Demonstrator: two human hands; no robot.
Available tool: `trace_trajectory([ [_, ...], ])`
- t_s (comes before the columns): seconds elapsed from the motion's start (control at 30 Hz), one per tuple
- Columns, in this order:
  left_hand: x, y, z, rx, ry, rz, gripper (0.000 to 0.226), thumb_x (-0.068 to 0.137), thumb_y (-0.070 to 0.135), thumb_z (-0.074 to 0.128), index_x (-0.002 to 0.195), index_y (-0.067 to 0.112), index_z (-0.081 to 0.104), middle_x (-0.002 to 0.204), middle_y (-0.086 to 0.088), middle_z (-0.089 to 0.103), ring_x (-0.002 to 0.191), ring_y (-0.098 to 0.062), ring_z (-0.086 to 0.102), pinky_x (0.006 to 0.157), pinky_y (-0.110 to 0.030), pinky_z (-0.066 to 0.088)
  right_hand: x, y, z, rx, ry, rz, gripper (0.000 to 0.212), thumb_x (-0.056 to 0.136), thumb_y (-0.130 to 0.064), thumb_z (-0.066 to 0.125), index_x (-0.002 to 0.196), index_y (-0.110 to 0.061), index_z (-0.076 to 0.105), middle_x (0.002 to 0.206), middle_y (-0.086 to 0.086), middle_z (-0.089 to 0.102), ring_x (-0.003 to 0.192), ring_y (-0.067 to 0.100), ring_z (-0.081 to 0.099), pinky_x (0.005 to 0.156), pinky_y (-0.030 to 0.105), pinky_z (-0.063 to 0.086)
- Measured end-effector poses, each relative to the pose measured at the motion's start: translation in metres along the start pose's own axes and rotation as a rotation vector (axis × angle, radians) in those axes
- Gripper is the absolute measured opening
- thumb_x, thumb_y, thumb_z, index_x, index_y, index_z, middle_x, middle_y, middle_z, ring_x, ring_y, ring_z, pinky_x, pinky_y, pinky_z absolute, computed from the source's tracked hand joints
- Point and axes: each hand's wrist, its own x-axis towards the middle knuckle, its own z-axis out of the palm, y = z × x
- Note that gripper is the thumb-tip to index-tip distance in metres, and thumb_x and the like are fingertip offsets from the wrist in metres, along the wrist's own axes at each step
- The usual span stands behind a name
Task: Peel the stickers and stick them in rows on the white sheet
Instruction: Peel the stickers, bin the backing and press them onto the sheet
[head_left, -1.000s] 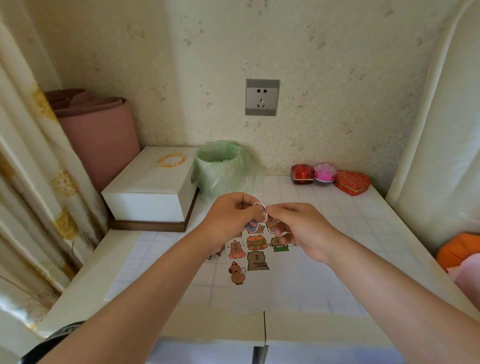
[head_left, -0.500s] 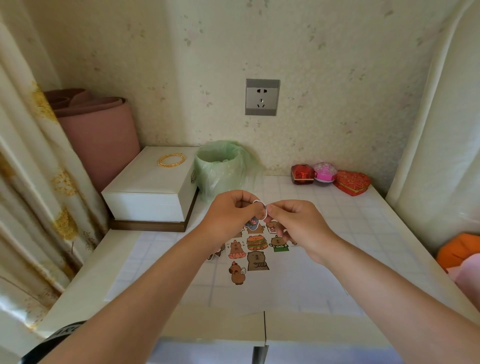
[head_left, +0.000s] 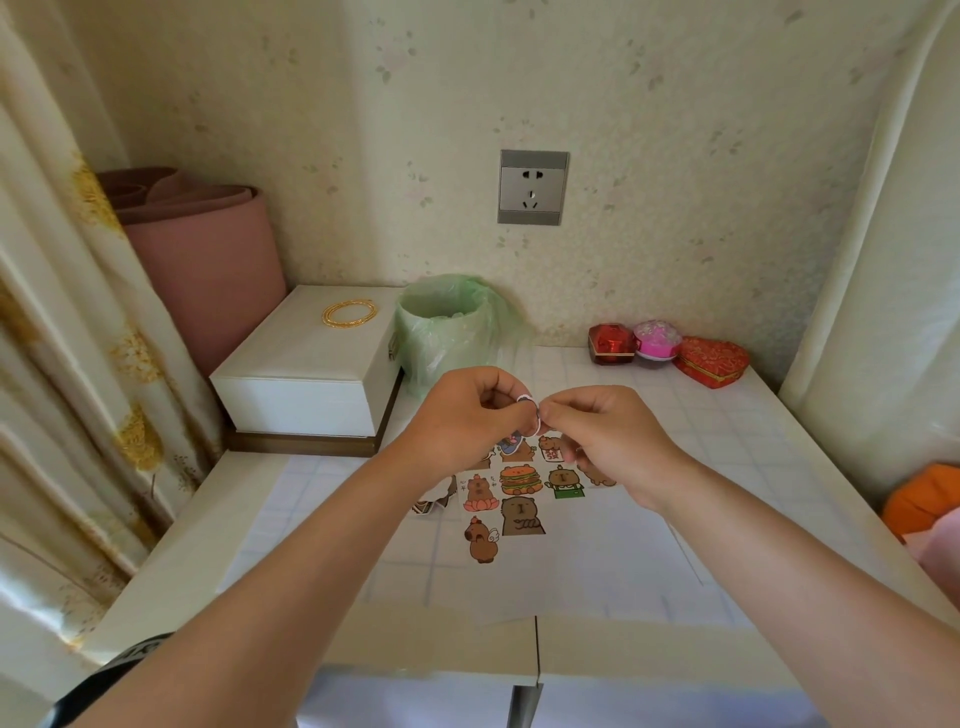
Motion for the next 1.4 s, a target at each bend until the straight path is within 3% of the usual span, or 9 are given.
trace_trajectory([
  [0.13,-0.0001,0.0000,-0.0009,0.025,-0.004,0.003,0.006,0.085,0.005,0.072,0.090,0.003,0.071,0.079,-0.011,0.075,0.065,-0.010,0.066,0.063,-0.018,0.055,0.0007,0.0005,0.0006,-0.074,0.008,-0.028,0.021,0.094,-0.017,0.061,0.082,-0.014,0.079,0.053,0.004,0.060,0.039,0.010,0.041,0.039,0.020,0.030],
  [0.27,0.0016,0.0027,-0.0059,-0.086,0.030,-0.049,0.010,0.085,0.007,0.072,0.094,0.003,0.073,0.085,-0.011,0.076,0.066,-0.010,0.066,0.070,-0.024,0.057,0.0013,-0.0008,0.0009,0.209,-0.030,0.012,0.016,0.097,-0.017,0.062,0.093,-0.015,0.077,0.082,0.003,0.076,0.049,0.014,0.051,0.046,0.022,0.040],
  [0.37,0.0021,0.0026,-0.0064,-0.109,0.026,-0.062,0.010,0.084,0.009,0.072,0.093,0.005,0.073,0.085,-0.010,0.076,0.066,-0.012,0.065,0.074,-0.028,0.056,0.0019,-0.0006,0.0024,0.254,-0.044,0.057,0.014,0.097,-0.020,0.063,0.096,-0.014,0.076,0.086,0.005,0.074,0.051,0.014,0.052,0.048,0.024,0.041],
  [0.6,-0.0002,0.0032,-0.0043,-0.087,0.030,-0.035,0.005,0.087,0.006,0.070,0.092,0.003,0.072,0.078,-0.006,0.076,0.064,-0.009,0.066,0.065,-0.020,0.057,-0.0003,-0.0016,0.0021,0.180,-0.015,0.025,0.014,0.096,-0.018,0.064,0.090,-0.013,0.076,0.078,0.001,0.075,0.048,0.013,0.050,0.046,0.022,0.040],
  [0.77,-0.0016,0.0024,-0.0019,-0.028,0.017,-0.016,0.008,0.084,0.006,0.072,0.091,0.003,0.071,0.082,-0.012,0.075,0.066,-0.012,0.065,0.067,-0.023,0.055,-0.0038,-0.0051,0.0026,-0.044,0.024,-0.025,0.023,0.096,-0.018,0.060,0.080,-0.015,0.077,0.048,-0.002,0.056,0.037,0.006,0.042,0.040,0.017,0.031],
  [1.1,-0.0018,0.0035,0.0029,-0.041,0.027,0.005,0.007,0.086,0.004,0.070,0.092,0.000,0.071,0.077,-0.009,0.075,0.064,-0.011,0.067,0.064,-0.021,0.057,-0.0029,-0.0032,0.0011,-0.157,0.056,-0.160,0.024,0.097,-0.012,0.058,0.082,-0.009,0.077,0.040,-0.010,0.049,0.034,0.003,0.038,0.037,0.014,0.028],
  [1.27,0.0023,0.0030,0.0013,-0.084,0.031,-0.046,0.012,0.083,0.008,0.074,0.094,0.006,0.072,0.089,-0.013,0.075,0.072,-0.020,0.068,0.073,-0.029,0.059,-0.0003,-0.0047,-0.0029,-0.114,0.071,-0.135,0.022,0.096,-0.016,0.060,0.084,-0.012,0.077,0.042,-0.007,0.053,0.036,0.003,0.042,0.040,0.016,0.032],
  [1.33,0.0036,0.0000,0.0023,0.048,0.109,0.000,0.021,0.079,0.020,0.079,0.097,0.018,0.069,0.095,-0.001,0.072,0.078,-0.019,0.067,0.076,-0.027,0.057,0.0009,-0.0038,-0.0041,-0.117,0.076,-0.132,0.021,0.096,-0.020,0.061,0.082,-0.017,0.078,0.044,-0.005,0.054,0.039,0.007,0.043,0.042,0.021,0.034],
  [1.4,0.0028,-0.0025,0.0020,0.376,0.255,0.151,0.029,0.075,0.036,0.082,0.096,0.029,0.063,0.095,0.012,0.061,0.080,-0.010,0.057,0.068,-0.020,0.047,0.0022,-0.0027,-0.0042,-0.127,0.085,-0.140,0.022,0.095,-0.019,0.062,0.080,-0.019,0.077,0.044,-0.008,0.055,0.041,0.008,0.043,0.045,0.022,0.037],
])
